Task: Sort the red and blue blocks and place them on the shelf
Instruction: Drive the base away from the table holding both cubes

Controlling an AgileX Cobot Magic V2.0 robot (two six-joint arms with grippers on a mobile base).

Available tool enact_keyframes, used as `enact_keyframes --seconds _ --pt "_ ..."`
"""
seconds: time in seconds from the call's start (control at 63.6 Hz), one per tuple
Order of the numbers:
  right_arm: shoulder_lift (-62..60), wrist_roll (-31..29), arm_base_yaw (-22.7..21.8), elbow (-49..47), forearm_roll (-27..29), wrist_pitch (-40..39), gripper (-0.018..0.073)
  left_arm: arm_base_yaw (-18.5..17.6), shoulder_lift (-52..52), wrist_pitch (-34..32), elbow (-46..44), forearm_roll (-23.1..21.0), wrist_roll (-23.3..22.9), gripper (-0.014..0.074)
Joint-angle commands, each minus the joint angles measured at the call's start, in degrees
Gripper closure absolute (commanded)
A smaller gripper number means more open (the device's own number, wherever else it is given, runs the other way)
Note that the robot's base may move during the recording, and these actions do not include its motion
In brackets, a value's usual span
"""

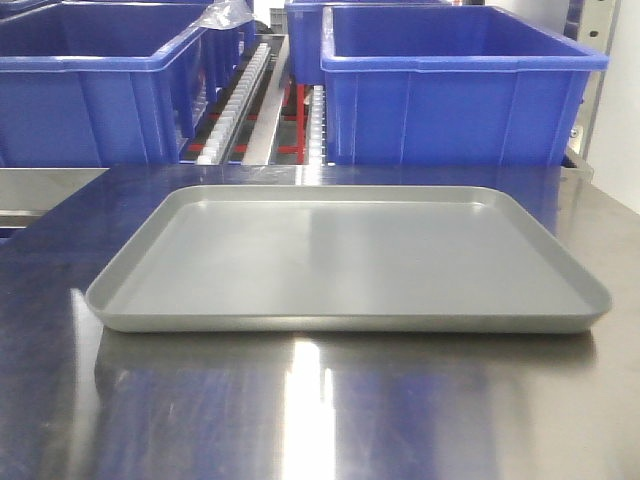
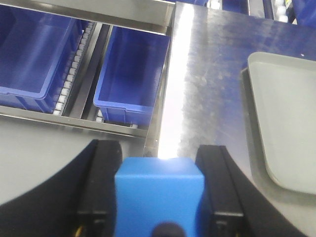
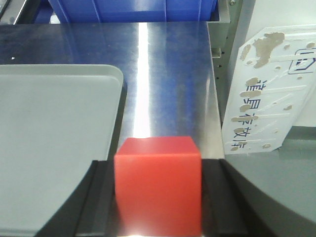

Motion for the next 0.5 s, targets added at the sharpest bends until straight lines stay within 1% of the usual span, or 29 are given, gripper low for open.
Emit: enact_keyframes --seconds 0.0,0.487 --pt "-0.5 -0.4 -0.3 -1.6 -0.6 -4.4 0.0502 0.1 0.2 -4.0 -1.6 0.9 -0.2 0.0472" --pt "-0.5 -0.4 -0.3 -1.6 -0.6 -4.4 0.0502 0.1 0.2 -4.0 -1.6 0.9 -0.2 0.0472"
